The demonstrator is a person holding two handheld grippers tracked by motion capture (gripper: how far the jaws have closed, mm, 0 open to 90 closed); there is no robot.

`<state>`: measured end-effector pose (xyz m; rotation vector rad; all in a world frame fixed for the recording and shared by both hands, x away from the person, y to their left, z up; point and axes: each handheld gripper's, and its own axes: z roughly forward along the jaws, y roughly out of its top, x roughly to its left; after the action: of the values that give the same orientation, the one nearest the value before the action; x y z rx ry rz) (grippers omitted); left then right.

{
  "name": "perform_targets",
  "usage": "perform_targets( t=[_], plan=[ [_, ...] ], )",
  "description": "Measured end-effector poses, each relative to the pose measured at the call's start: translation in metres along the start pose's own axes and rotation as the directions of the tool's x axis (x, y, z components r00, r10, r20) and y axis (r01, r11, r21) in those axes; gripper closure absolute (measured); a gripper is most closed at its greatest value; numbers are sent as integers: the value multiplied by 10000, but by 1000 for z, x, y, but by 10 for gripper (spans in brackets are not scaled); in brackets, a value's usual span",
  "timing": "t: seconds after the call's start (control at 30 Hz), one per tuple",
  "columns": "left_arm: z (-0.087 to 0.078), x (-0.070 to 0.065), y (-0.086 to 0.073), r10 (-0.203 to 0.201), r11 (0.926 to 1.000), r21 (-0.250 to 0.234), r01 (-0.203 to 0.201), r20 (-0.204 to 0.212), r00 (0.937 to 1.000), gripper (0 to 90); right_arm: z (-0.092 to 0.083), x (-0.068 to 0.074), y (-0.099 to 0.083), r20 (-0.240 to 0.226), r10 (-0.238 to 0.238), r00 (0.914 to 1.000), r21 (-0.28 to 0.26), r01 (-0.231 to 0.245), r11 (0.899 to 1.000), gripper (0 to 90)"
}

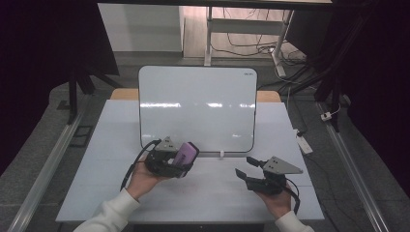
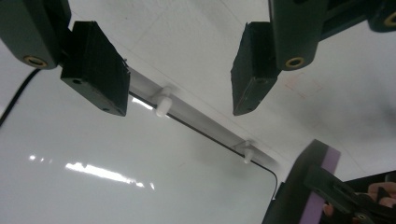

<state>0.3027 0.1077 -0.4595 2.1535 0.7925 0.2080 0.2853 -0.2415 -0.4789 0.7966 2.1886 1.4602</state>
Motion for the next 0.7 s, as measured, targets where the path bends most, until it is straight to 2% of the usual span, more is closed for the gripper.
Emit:
perform_targets(
  t=[0.4, 0.57, 0.7],
  plan=[
    [19, -18, 10, 429, 9991, -23, -429, -20, 9991, 410, 5, 5, 6, -46, 459, 9989, -240, -460, 9987, 355],
    [25, -23, 13, 518, 9985, -191, -521, -163, 9985, 410, 9, 9, 11, -149, 672, 9976, -352, -677, 9971, 355],
    [28, -25, 15, 535, 9982, -269, -544, -308, 9981, 410, 14, 11, 18, -308, 1019, 9943, -518, -1034, 9933, 354]
  ],
)
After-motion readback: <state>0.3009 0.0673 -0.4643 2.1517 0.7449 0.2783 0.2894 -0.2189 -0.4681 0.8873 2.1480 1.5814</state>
